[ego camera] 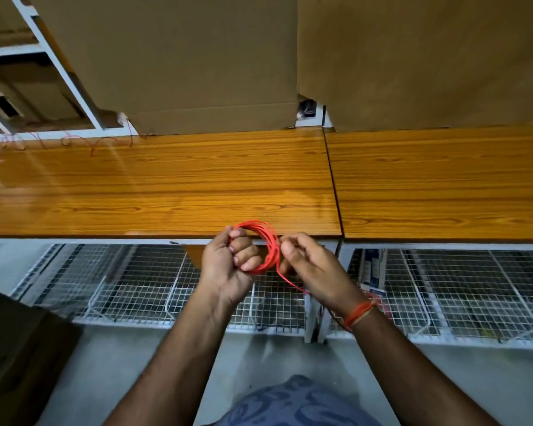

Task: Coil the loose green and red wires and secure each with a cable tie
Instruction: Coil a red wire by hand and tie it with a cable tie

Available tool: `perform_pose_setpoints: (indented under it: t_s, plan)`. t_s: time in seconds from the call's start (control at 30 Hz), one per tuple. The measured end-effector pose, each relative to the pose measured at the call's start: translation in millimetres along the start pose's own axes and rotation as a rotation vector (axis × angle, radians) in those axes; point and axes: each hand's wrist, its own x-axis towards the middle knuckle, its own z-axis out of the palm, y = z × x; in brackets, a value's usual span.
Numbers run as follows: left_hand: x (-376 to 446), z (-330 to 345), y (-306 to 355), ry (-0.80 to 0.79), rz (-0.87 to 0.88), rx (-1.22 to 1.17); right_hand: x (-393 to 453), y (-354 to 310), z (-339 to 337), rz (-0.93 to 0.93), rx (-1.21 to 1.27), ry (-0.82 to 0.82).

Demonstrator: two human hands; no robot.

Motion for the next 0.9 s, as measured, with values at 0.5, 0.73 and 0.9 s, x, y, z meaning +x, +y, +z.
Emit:
perform_pose_setpoints:
  t_s: [0.5, 0.73, 0.9]
  plan:
    - [9.7, -20.6, 17.4, -0.063, 0.542, 0.872, 23.3, -22.7, 21.2, -0.473, -0.348, 0.133]
    - [10.6, -39.3, 33.1, -0.138, 0.563, 1.153, 50.8, -47.5, 26.0, -0.563, -0.378, 0.064]
    - [-1.3, -35.5, 40.0, -0.168, 0.365, 0.982, 69.7, -50.4, 28.2, -0.555, -0.370, 0.124]
